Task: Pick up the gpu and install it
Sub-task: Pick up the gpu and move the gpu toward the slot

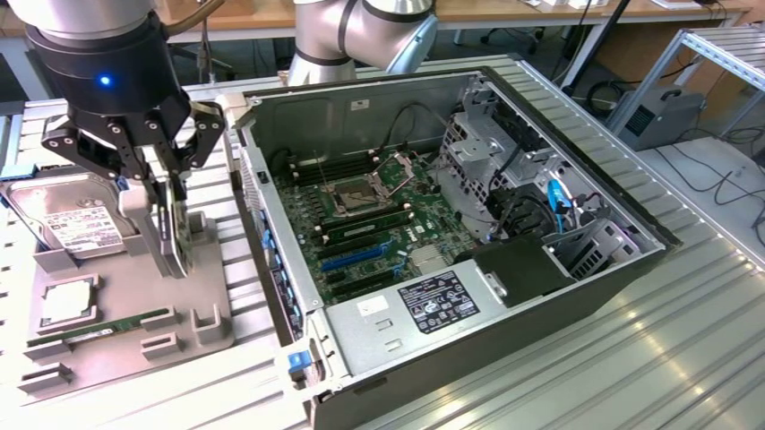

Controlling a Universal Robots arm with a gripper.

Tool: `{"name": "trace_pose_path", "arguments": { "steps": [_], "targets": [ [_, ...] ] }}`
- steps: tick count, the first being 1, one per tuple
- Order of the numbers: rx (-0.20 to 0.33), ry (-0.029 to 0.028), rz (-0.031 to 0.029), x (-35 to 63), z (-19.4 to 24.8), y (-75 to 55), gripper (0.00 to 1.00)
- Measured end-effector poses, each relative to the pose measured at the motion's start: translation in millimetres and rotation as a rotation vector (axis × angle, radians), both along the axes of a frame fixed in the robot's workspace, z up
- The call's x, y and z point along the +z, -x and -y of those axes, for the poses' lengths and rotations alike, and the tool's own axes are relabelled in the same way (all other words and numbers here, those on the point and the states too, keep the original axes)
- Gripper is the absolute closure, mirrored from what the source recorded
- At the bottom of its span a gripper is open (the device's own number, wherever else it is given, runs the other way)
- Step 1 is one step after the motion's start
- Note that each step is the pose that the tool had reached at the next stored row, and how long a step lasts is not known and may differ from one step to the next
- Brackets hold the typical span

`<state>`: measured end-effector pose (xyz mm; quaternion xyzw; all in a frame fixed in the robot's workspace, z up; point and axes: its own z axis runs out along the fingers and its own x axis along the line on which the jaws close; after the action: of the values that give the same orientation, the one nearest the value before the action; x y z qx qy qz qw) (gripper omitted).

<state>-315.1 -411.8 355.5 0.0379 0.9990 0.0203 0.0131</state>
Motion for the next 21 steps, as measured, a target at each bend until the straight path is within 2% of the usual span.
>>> {"name": "trace_pose_path", "arguments": {
  "steps": [5, 12, 21],
  "targets": [
    [0.0, 0.0, -0.0001, 2.3, 0.0, 0.0, 0.73],
    [0.0, 0.0, 0.0, 11.5, 0.0, 0.0, 0.73],
    [0.0, 0.0, -0.0001, 13.4, 0.0, 0.0, 0.73]
  ]
}}
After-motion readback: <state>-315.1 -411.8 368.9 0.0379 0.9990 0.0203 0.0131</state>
